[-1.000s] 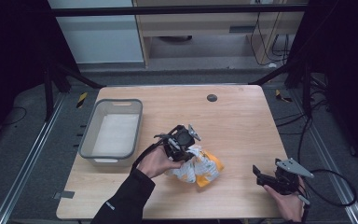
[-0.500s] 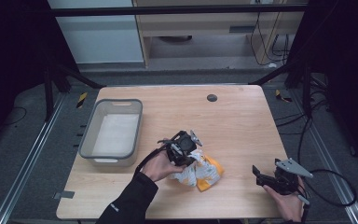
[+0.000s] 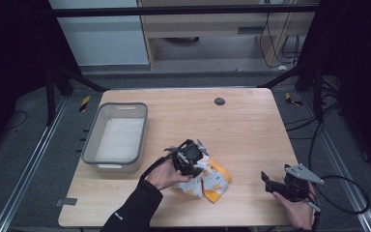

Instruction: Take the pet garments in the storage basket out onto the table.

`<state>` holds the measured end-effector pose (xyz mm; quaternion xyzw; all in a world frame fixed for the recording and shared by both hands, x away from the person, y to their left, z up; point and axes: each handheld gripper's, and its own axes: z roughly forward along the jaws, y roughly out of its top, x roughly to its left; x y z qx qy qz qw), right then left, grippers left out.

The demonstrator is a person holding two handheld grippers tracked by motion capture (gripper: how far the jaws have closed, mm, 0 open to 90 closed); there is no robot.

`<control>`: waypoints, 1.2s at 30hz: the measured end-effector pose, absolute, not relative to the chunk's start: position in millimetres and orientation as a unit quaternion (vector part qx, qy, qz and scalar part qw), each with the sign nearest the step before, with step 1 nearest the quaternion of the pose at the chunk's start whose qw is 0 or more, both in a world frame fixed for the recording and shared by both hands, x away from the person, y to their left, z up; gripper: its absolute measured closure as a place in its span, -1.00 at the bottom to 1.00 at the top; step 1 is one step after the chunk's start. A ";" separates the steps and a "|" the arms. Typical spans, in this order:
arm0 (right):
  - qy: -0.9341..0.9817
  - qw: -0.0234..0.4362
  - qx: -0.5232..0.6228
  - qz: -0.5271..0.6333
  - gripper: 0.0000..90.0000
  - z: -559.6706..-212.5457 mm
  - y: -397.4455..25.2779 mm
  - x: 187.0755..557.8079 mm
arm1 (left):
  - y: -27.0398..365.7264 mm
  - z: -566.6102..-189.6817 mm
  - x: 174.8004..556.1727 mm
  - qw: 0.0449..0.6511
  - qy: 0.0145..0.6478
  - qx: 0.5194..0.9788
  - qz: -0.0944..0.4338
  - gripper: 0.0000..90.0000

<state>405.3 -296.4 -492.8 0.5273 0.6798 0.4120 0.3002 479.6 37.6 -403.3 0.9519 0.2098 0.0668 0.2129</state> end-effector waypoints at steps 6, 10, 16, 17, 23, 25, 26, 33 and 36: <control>0.680 0.301 0.527 0.411 -0.83 -493.1 -296.5 405.5 | 41.9 -408.1 478.9 0.208 0.207 0.953 0.073 0.26; 0.681 0.300 0.527 0.410 -0.83 -493.1 -295.6 405.6 | 48.4 -413.0 479.1 0.212 0.214 0.951 0.077 0.13; 0.681 0.300 0.527 0.410 -0.83 -493.3 -295.9 405.6 | 56.0 -414.6 478.6 0.226 0.222 0.945 0.083 -0.13; 0.681 0.300 0.527 0.410 -0.83 -493.3 -296.0 405.7 | 58.8 -414.1 478.2 0.235 0.224 0.942 0.081 -0.18; 0.681 0.299 0.529 0.409 -0.84 -493.6 -295.8 405.8 | 66.1 -407.5 473.3 0.268 0.227 0.932 0.085 -0.38; 0.681 0.299 0.530 0.408 -0.84 -493.5 -295.8 405.6 | 68.5 -405.0 471.0 0.278 0.231 0.928 0.093 -0.40; 0.681 0.300 0.529 0.408 -0.84 -493.4 -295.9 405.5 | 70.2 -403.4 470.2 0.283 0.231 0.926 0.094 -0.41; 0.680 0.300 0.529 0.409 -0.84 -493.3 -295.8 405.6 | 85.7 -397.3 462.7 0.320 0.249 0.907 0.117 -0.42; 0.680 0.299 0.530 0.409 -0.84 -493.5 -295.8 405.7 | 91.4 -396.3 460.3 0.332 0.256 0.899 0.126 -0.42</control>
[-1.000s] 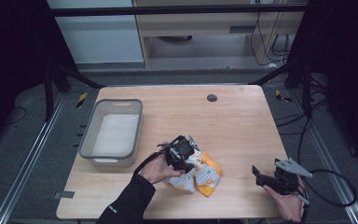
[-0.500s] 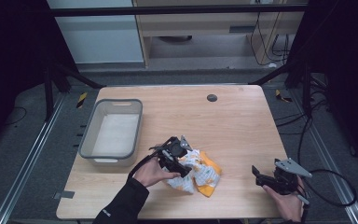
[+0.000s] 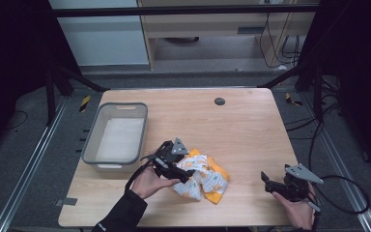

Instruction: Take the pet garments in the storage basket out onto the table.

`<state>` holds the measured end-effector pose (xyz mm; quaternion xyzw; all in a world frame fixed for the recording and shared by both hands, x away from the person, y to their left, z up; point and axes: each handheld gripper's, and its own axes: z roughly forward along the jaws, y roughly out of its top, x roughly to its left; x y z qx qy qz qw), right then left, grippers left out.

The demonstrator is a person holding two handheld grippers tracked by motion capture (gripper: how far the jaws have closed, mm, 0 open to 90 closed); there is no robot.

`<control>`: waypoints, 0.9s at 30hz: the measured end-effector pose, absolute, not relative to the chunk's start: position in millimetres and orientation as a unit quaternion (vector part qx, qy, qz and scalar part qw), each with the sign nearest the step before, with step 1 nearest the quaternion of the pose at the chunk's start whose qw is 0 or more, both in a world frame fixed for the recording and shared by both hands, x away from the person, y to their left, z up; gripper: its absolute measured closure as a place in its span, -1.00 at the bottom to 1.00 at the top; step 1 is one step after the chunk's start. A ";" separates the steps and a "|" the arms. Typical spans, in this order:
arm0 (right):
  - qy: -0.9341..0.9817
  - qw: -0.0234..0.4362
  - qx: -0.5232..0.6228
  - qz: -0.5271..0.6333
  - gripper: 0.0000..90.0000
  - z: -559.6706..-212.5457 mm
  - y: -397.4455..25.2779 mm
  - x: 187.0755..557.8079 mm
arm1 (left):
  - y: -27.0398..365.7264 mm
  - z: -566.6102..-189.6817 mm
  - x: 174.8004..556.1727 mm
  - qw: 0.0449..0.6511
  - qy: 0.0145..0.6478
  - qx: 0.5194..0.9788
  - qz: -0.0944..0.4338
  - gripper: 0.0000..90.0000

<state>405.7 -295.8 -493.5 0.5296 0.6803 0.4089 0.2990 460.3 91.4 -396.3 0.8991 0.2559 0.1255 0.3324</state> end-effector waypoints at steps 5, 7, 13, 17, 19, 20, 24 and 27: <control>0.682 0.299 0.530 0.407 -0.84 -493.8 -295.4 405.9 | 109.1 -393.9 454.5 0.364 0.275 0.879 0.138 -0.40; 0.682 0.299 0.529 0.407 -0.84 -493.8 -295.1 405.7 | 114.8 -393.0 451.5 0.373 0.280 0.872 0.148 -0.40; 0.681 0.299 0.531 0.407 -0.84 -493.8 -295.5 405.3 | 131.2 -393.3 442.2 0.392 0.296 0.854 0.173 -0.39; 0.681 0.299 0.531 0.406 -0.84 -494.0 -295.3 405.4 | 147.1 -399.5 435.9 0.404 0.314 0.839 0.185 -0.37; 0.682 0.299 0.530 0.406 -0.84 -494.0 -295.1 405.2 | 154.7 -403.0 433.5 0.407 0.320 0.834 0.188 -0.36; 0.683 0.299 0.530 0.405 -0.84 -494.5 -295.1 405.5 | 161.2 -405.4 431.4 0.410 0.327 0.829 0.193 -0.33; 0.684 0.300 0.528 0.405 -0.84 -494.8 -295.0 405.4 | 173.5 -411.7 426.2 0.421 0.335 0.819 0.198 -0.26; 0.683 0.297 0.530 0.405 -0.84 -494.7 -294.8 405.1 | 178.4 -415.2 423.7 0.421 0.337 0.817 0.202 -0.23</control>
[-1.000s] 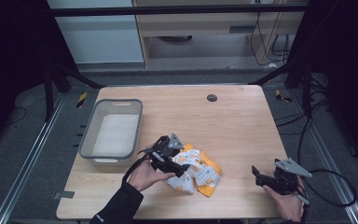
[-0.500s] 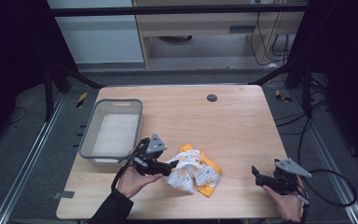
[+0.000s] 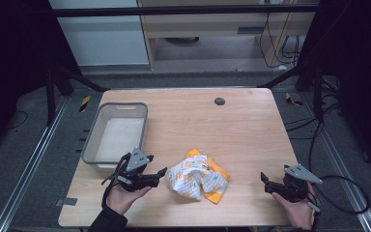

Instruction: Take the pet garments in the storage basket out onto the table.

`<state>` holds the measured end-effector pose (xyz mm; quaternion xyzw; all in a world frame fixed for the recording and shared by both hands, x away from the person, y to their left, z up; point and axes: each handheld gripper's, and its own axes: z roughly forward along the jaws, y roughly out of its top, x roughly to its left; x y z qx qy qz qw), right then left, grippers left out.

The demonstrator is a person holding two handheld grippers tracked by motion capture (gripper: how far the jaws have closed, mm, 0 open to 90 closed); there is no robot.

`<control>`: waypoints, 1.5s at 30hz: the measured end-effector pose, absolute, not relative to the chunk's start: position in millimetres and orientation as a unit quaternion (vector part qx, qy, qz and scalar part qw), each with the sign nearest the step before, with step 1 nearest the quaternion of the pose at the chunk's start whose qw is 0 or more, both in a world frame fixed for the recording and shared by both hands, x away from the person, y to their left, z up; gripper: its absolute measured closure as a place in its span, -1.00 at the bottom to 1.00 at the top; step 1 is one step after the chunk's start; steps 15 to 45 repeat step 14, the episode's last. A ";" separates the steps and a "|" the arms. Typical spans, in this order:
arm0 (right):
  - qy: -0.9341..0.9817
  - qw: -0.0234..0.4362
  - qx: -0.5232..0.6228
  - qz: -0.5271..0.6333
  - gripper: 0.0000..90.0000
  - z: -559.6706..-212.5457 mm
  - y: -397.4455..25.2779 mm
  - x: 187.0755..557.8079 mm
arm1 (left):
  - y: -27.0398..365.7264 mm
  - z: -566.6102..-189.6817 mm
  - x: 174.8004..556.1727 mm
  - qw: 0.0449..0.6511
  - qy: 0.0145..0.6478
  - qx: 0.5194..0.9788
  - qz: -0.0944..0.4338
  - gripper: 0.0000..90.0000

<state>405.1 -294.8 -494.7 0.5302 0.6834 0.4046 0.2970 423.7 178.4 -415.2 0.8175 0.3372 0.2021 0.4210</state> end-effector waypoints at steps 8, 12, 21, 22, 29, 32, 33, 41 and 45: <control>0.684 0.294 0.530 0.406 -0.84 -494.9 -294.6 403.4 | 207.7 -430.1 407.5 0.429 0.364 0.797 0.220 -0.13; 0.684 0.296 0.529 0.406 -0.85 -494.8 -293.9 402.7 | 221.1 -437.1 402.3 0.431 0.374 0.791 0.219 -0.14; 0.685 0.296 0.528 0.406 -0.85 -494.9 -293.8 402.4 | 224.1 -438.9 400.9 0.429 0.374 0.792 0.220 -0.16; 0.685 0.296 0.528 0.406 -0.85 -494.9 -293.8 402.4 | 224.1 -438.9 400.9 0.429 0.374 0.792 0.220 -0.16; 0.685 0.296 0.528 0.406 -0.85 -494.9 -293.8 402.4 | 224.1 -438.9 400.9 0.429 0.374 0.792 0.220 -0.16; 0.685 0.296 0.528 0.406 -0.85 -494.9 -293.8 402.4 | 224.1 -438.9 400.9 0.429 0.374 0.792 0.220 -0.16; 0.685 0.296 0.528 0.406 -0.85 -494.9 -293.8 402.4 | 224.1 -438.9 400.9 0.429 0.374 0.792 0.220 -0.16; 0.685 0.296 0.528 0.406 -0.85 -494.9 -293.8 402.4 | 224.1 -438.9 400.9 0.429 0.374 0.792 0.220 -0.16; 0.685 0.296 0.528 0.406 -0.85 -494.9 -293.8 402.4 | 224.1 -438.9 400.9 0.429 0.374 0.792 0.220 -0.16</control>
